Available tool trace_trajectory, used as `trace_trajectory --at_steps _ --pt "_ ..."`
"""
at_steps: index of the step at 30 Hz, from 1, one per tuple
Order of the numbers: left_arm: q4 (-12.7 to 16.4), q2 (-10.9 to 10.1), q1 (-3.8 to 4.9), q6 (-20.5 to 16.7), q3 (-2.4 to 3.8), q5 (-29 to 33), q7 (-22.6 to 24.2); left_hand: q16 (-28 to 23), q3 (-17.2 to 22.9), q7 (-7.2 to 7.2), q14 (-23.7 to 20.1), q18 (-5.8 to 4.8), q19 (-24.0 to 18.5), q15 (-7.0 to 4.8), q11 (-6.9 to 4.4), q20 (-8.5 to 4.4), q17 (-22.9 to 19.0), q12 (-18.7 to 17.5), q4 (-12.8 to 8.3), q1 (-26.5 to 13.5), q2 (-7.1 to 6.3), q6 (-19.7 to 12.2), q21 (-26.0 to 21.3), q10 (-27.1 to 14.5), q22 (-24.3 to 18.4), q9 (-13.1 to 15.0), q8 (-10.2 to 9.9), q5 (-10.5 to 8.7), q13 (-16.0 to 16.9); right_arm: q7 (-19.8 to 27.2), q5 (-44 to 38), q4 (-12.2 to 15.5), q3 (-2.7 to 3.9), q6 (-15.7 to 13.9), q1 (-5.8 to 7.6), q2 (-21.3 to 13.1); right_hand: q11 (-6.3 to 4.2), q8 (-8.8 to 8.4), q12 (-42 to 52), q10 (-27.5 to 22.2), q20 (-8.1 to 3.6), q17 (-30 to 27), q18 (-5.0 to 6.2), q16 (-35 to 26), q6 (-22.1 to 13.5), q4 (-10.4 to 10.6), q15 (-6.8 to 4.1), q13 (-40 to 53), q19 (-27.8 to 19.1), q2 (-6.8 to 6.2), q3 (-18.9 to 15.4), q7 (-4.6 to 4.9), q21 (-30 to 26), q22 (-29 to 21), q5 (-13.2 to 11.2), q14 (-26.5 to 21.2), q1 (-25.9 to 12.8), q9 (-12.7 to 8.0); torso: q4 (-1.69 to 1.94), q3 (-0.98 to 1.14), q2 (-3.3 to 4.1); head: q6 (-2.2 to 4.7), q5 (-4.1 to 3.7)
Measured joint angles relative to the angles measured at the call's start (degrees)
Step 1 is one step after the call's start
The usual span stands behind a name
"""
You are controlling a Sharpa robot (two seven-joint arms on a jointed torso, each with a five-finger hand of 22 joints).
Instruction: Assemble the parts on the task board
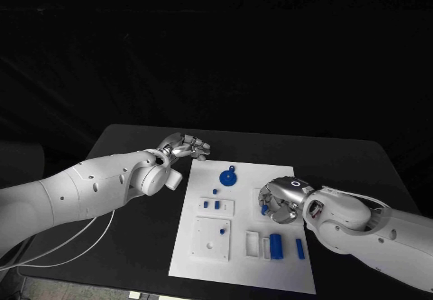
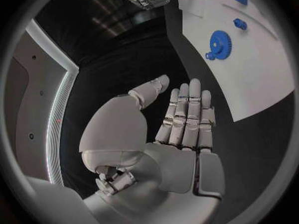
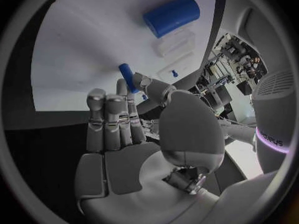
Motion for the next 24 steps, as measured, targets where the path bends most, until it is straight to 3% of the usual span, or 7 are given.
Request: trace_trajectory --at_steps 5,7,9,18,22,24 --pt "-0.05 0.00 0.00 0.01 0.00 0.00 0.00 0.00 0.00 0.00 0.00 0.00 0.00 0.00 0.00 0.00 0.00 0.00 0.00 0.00 0.00 0.00 -0.21 0.00 0.00 0.00 0.00 0.00 0.00 0.05 1.61 1.98 1.44 -1.34 -0.05 -1.28 -0.27 0.10 0.29 0.31 -0.11 0.00 0.00 0.00 0.18 -0.13 -0.10 0.23 0.29 -0.08 0.28 -0.19 0.01 0.00 0.00 0.10 -0.07 0.01 0.01 0.00 -0.01 0.09 0.07" --pt "-0.06 0.01 0.00 0.01 0.00 0.00 0.00 0.00 0.00 0.00 0.00 0.00 0.15 0.00 0.00 0.15 0.00 0.00 0.00 0.00 0.00 0.00 -0.21 0.00 0.00 0.00 0.00 0.00 0.00 0.19 2.93 2.96 2.57 -2.09 -0.04 -1.53 -0.26 0.10 0.29 0.31 -0.10 0.00 0.01 0.00 0.18 0.03 -0.11 0.28 0.29 -0.08 0.44 -0.19 0.30 0.00 0.00 0.11 -0.07 0.02 0.01 0.00 -0.01 0.11 0.11" --pt "-0.07 0.03 0.00 0.01 0.00 0.00 0.00 0.00 0.00 0.00 0.00 0.00 0.20 0.00 0.00 0.20 0.06 0.00 0.00 0.00 0.00 0.00 -0.21 0.00 0.00 0.00 0.00 0.00 0.00 0.43 4.23 3.96 2.97 -3.08 0.09 -1.57 -0.26 0.10 0.29 0.31 -0.10 -0.03 0.01 0.00 0.18 0.03 -0.11 0.37 0.29 -0.08 0.44 -0.19 0.31 0.00 0.00 0.11 -0.07 0.02 0.00 0.00 -0.01 0.12 0.20" --pt "-0.09 0.10 -0.01 0.02 0.00 0.01 0.02 -0.22 0.00 0.00 0.00 0.00 0.20 0.00 0.00 0.20 0.11 0.00 0.00 0.00 0.00 0.00 -0.21 0.00 -0.01 -0.01 0.00 0.00 -0.05 1.88 7.98 4.97 2.73 -5.36 -0.15 1.99 -0.27 0.10 0.51 0.31 -0.37 -0.06 0.00 0.00 0.18 -0.28 -0.16 0.65 0.58 0.32 0.75 -0.19 0.34 0.00 0.00 0.16 -0.48 0.03 0.02 -0.02 -0.01 -0.09 0.80" --pt "-0.09 0.18 -0.01 0.03 0.00 0.01 0.03 -0.22 0.00 0.00 0.00 0.00 0.20 0.00 0.00 0.20 0.10 0.00 0.00 0.00 0.00 0.00 -0.21 0.00 -0.01 -0.04 0.00 0.00 -0.05 2.41 7.60 5.25 2.31 -5.73 -1.70 4.66 -0.39 0.10 0.50 0.42 -0.29 -0.12 0.01 0.00 0.17 -0.52 -0.16 0.78 0.66 0.25 0.99 -0.20 0.56 0.00 0.00 0.17 -0.55 0.03 0.01 -0.04 -0.01 -0.23 1.16" --pt "-0.13 0.27 -0.01 0.03 0.00 0.01 0.04 -0.22 0.00 0.00 0.00 0.00 0.20 0.00 0.00 0.20 0.14 0.00 0.00 0.00 0.00 0.00 -0.21 0.00 -0.01 -0.04 0.00 0.00 -0.05 2.62 6.98 5.27 1.77 -5.74 -2.41 6.10 -0.48 0.10 0.67 0.49 -0.29 -0.12 0.00 0.00 0.17 -0.52 -0.19 0.86 0.66 0.34 0.99 -0.20 0.56 0.00 0.00 0.19 -0.64 0.03 0.01 -0.04 -0.01 -0.36 1.36"
